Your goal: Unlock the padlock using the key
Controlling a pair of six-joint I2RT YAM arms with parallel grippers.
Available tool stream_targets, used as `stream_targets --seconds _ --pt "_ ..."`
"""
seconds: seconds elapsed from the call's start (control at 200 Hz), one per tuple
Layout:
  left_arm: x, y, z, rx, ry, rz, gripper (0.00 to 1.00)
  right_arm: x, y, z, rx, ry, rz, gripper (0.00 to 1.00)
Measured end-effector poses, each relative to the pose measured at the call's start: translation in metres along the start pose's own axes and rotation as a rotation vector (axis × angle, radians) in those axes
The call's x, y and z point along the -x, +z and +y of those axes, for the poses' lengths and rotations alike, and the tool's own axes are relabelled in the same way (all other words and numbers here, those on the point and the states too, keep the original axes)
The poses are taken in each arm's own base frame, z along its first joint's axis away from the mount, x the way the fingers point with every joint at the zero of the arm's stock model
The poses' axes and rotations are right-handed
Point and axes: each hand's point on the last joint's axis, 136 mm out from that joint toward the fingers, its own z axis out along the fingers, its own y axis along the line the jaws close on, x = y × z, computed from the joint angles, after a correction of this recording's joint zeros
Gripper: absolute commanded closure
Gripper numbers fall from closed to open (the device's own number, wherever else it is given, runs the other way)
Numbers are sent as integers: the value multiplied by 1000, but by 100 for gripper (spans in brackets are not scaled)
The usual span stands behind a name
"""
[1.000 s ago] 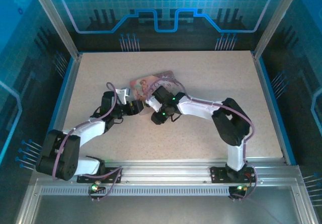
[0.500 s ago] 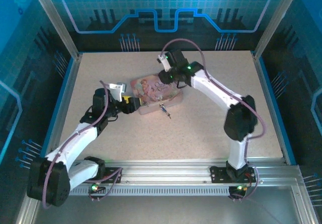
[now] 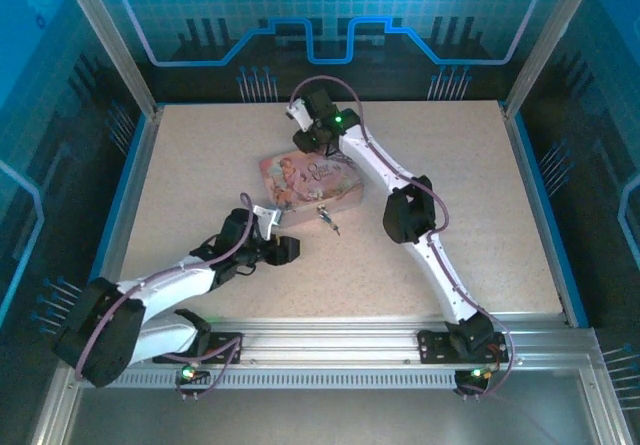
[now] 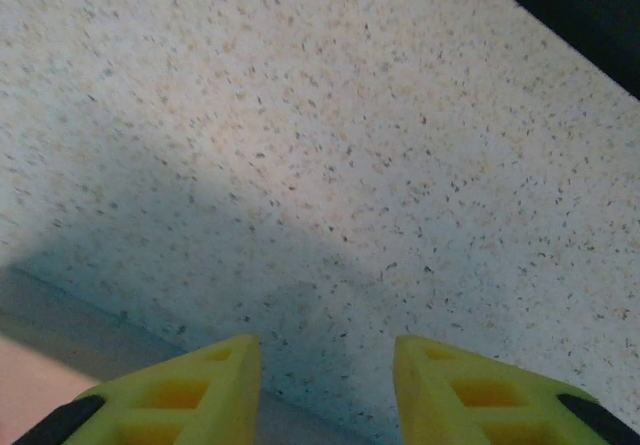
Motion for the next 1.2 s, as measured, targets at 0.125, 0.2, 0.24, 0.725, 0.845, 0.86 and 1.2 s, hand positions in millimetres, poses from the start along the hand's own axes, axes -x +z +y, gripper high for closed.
stream_targets --seconds 0.125,0.2,0.24,0.725,0.845,0.86,1.2 --pt "-2 13 8 14 -11 4 42 -5 2 -2 25 -15 11 62" --pt "-7 23 17 37 -32 21 42 -9 2 -1 39 -18 16 64" --pt "-11 28 23 50 -48 32 42 -12 0 0 42 -19 23 65" --pt "24 51 33 -33 -201 76 41 -109 -75 -25 -91 56 227 69" --pt "35 60 33 -39 -168 94 41 -132 -97 -28 -150 132 244 68" --pt "39 62 33 -38 -158 90 41 -136 -100 -27 -152 141 248 68" --pt "112 68 36 -77 -5 -57 38 -184 -148 -13 -165 341 280 65"
